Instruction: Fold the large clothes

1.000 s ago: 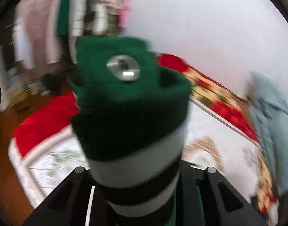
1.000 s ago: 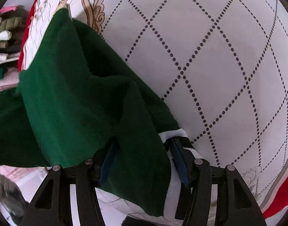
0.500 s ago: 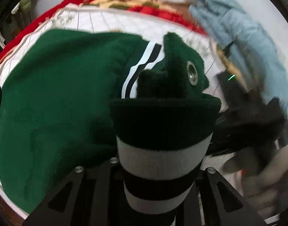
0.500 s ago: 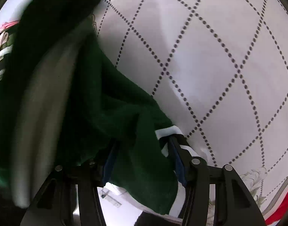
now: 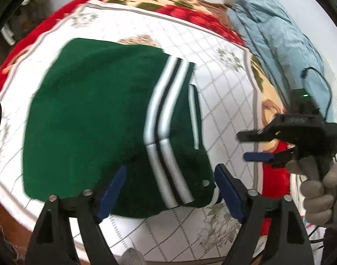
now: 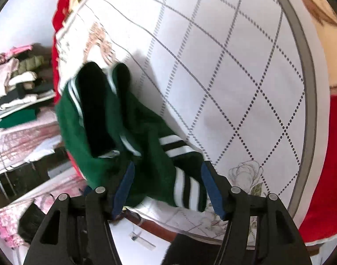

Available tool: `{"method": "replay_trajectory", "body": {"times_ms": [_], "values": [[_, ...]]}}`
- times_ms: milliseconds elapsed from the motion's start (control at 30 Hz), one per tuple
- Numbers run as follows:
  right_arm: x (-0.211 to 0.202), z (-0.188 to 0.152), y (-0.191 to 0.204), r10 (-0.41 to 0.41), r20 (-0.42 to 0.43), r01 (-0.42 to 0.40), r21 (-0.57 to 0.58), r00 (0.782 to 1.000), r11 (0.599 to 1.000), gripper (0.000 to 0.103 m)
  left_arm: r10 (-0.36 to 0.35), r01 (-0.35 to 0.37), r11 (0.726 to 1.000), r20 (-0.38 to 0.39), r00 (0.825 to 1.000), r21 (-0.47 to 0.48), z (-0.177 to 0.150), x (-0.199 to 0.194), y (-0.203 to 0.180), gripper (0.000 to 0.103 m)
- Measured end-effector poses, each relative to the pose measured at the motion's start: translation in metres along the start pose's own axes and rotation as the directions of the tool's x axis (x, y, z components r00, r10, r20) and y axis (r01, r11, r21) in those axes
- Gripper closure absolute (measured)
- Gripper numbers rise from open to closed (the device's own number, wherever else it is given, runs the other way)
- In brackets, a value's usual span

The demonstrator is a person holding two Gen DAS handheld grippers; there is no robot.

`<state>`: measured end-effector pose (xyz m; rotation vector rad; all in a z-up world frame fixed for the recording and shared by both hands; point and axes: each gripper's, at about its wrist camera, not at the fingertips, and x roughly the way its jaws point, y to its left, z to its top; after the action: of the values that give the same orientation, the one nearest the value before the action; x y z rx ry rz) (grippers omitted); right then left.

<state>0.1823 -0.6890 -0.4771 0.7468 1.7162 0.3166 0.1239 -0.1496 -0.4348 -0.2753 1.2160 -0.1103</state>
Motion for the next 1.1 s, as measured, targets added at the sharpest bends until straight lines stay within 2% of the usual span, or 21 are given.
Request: {"method": "replay_trajectory", "body": {"times_ms": [100, 167, 200, 333, 367, 400, 433, 500, 567, 600, 667, 733, 767, 867, 967, 1000, 1033, 1067, 1100], "values": [[-0.008, -0.006, 0.031, 0.114, 0.006, -0.114, -0.035, 0.993, 0.993, 0.038, 0.104, -0.104, 0.994, 0.01, 0.995, -0.035, -0.001, -0.01, 0.02, 0.02], [0.003, -0.004, 0.055, 0.167, -0.02, -0.168, -0.057, 0.986, 0.984, 0.038, 0.172, -0.171, 0.983, 0.01, 0.985, -0.059, -0.001, -0.008, 0.039, 0.02], [0.016, -0.007, 0.069, 0.186, -0.036, -0.188, -0.075, 0.982, 0.979, 0.038, 0.227, -0.226, 0.972, 0.006, 0.974, -0.068, -0.003, -0.005, 0.051, 0.02], [0.068, 0.004, 0.112, 0.157, -0.06, -0.164, -0.151, 0.986, 0.975, 0.038, 0.356, -0.357, 0.928, -0.023, 0.934, -0.107, -0.006, -0.001, 0.092, 0.02], [0.082, 0.008, 0.121, 0.171, -0.072, -0.181, -0.168, 0.983, 0.969, 0.043, 0.368, -0.368, 0.922, -0.022, 0.93, -0.119, -0.004, 0.0, 0.096, 0.02], [0.091, 0.012, 0.128, 0.181, -0.073, -0.192, -0.189, 0.981, 0.963, 0.086, 0.379, -0.379, 0.916, -0.027, 0.925, -0.13, -0.004, -0.001, 0.103, 0.02], [0.098, 0.012, 0.135, 0.172, -0.079, -0.185, -0.204, 0.982, 0.961, 0.099, 0.391, -0.392, 0.909, -0.036, 0.92, -0.14, -0.002, 0.002, 0.107, 0.02], [0.093, 0.007, 0.145, 0.205, -0.067, -0.215, -0.211, 0.976, 0.953, 0.1, 0.4, -0.4, 0.9, -0.04, 0.916, -0.173, 0.001, 0.001, 0.116, 0.02], [0.067, 0.001, 0.142, 0.251, -0.019, -0.25, -0.187, 0.968, 0.95, 0.1, 0.397, -0.395, 0.896, -0.036, 0.917, -0.204, 0.0, -0.004, 0.124, 0.02], [0.061, 0.003, 0.138, 0.251, 0.018, -0.245, -0.167, 0.968, 0.955, 0.1, 0.399, -0.394, 0.893, -0.026, 0.917, -0.218, 0.002, -0.007, 0.126, 0.02], [0.036, 0.005, 0.118, 0.196, 0.09, -0.186, -0.11, 0.976, 0.976, 0.1, 0.404, -0.395, 0.889, -0.01, 0.915, -0.23, 0.003, -0.01, 0.126, 0.02], [0.033, 0.012, 0.089, 0.061, 0.124, -0.059, -0.023, 0.99, 0.998, 0.1, 0.408, -0.397, 0.889, 0.002, 0.913, -0.228, 0.003, -0.011, 0.126, 0.02], [0.038, 0.016, 0.079, 0.04, 0.114, -0.04, 0.004, 0.993, 0.999, 0.1, 0.41, -0.399, 0.89, 0.003, 0.912, -0.223, 0.004, -0.01, 0.126, 0.02], [0.052, 0.019, 0.066, 0.064, 0.045, -0.066, 0.037, 0.997, 0.997, 0.098, 0.411, -0.406, 0.893, -0.016, 0.911, -0.195, 0.008, -0.004, 0.124, 0.02], [0.045, 0.011, 0.068, 0.123, 0.039, -0.124, 0.005, 0.992, 0.992, 0.097, 0.408, -0.406, 0.895, -0.027, 0.913, -0.185, 0.009, -0.003, 0.124, 0.02], [0.044, 0.008, 0.07, 0.136, 0.031, -0.136, -0.003, 0.99, 0.991, 0.09, 0.412, -0.411, 0.893, -0.033, 0.91, -0.182, 0.008, -0.002, 0.124, 0.02], [0.039, 0.002, 0.066, 0.148, 0.025, -0.148, -0.007, 0.989, 0.989, 0.072, 0.413, -0.413, 0.893, -0.037, 0.91, -0.181, 0.008, -0.002, 0.125, 0.02], [0.041, -0.005, 0.066, 0.164, 0.016, -0.163, -0.014, 0.986, 0.986, 0.058, 0.414, -0.414, 0.892, -0.042, 0.909, -0.18, 0.007, -0.001, 0.125, 0.02], [0.044, -0.013, 0.065, 0.162, 0.003, -0.161, -0.021, 0.987, 0.987, 0.037, 0.415, -0.416, 0.891, -0.045, 0.909, -0.18, 0.006, -0.001, 0.126, 0.02]]}}
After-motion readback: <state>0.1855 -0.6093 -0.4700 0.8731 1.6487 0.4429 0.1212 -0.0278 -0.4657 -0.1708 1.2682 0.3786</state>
